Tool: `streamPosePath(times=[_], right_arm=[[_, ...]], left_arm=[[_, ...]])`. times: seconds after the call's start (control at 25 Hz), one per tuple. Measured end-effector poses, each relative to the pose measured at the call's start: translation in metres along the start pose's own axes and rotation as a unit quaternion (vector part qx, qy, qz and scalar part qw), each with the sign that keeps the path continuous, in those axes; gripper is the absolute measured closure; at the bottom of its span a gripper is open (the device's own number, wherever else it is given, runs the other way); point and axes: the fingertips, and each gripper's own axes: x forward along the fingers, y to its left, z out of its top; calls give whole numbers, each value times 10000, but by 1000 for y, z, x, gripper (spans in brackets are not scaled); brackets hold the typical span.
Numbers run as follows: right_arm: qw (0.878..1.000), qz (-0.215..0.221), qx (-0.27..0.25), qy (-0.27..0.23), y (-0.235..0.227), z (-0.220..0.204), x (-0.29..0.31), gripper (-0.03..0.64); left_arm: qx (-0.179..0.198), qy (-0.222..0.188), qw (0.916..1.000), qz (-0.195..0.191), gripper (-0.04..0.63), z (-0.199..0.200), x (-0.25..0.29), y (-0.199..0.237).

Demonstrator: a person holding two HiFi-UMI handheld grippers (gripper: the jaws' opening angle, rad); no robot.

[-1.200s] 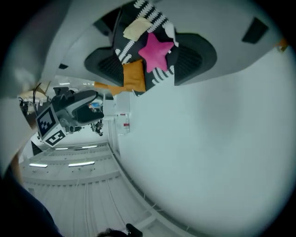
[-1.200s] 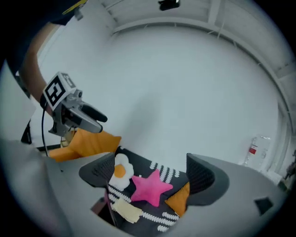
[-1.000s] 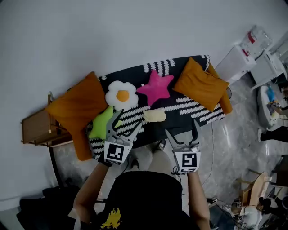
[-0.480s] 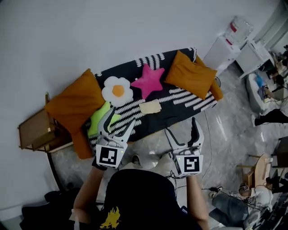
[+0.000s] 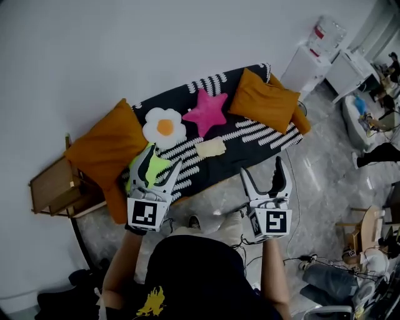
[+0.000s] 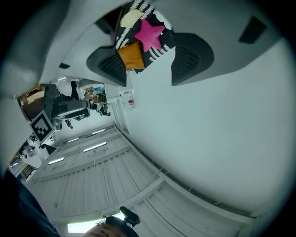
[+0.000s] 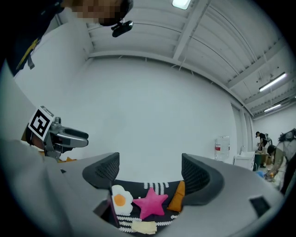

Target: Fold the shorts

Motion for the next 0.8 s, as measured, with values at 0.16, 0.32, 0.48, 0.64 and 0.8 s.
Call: streamPosePath(times=[0.16,0.32,0.48,0.64,0.8], right_arm=[[9999,9,-144,-36,2,8,-6,184],[9999,86,-137,18,8,5,-10,193],[9993,192,-242,187,25,-6,-9,207],[9992,389,-118,35,43,-1,-8,269],[9978,518,-355,231,47,-8,-19,349]], left_arm=[[-5,-223,9997,-55,287,8,-5,-6],[169,-215,9996,-19,288,6,-19,-7],[16,-295,9992,257,298,2,-38,10],[-99,-221,9988,433,332,-9,-53,16],[-78,-141,9987,489,387,-17,-60,17]])
